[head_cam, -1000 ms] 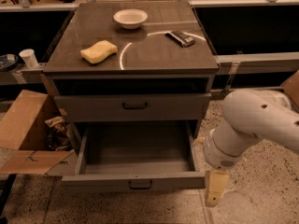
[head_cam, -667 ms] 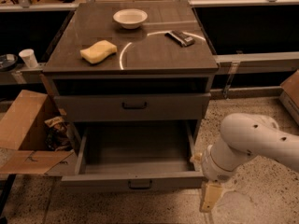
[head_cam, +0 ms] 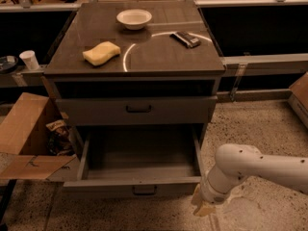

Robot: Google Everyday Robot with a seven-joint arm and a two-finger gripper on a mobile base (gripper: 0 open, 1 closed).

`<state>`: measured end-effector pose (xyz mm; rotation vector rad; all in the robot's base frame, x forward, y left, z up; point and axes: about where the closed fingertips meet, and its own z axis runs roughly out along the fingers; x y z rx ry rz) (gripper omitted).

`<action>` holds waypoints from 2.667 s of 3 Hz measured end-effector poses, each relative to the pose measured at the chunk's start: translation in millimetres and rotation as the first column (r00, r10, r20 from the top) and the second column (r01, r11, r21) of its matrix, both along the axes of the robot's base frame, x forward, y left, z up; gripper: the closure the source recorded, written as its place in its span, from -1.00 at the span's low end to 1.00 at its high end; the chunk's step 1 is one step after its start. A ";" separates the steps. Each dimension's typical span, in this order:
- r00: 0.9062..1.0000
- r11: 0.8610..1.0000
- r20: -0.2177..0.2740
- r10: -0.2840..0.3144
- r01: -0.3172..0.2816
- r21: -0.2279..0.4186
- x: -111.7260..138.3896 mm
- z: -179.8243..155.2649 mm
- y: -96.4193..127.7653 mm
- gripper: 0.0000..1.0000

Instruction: Close middle drawer

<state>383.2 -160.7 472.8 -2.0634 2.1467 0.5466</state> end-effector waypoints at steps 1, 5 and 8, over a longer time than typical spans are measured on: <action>0.997 0.999 -0.070 -0.031 0.031 0.011 -2.1 -54.9 4.9 0.72; 0.994 0.992 0.018 -0.108 0.106 0.075 60.8 -91.0 30.8 1.00; 0.994 0.992 0.018 -0.107 0.106 0.075 60.7 -91.1 30.8 -0.44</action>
Offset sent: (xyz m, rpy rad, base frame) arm 0.0213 0.0281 -0.1110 0.0695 0.0675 -0.0979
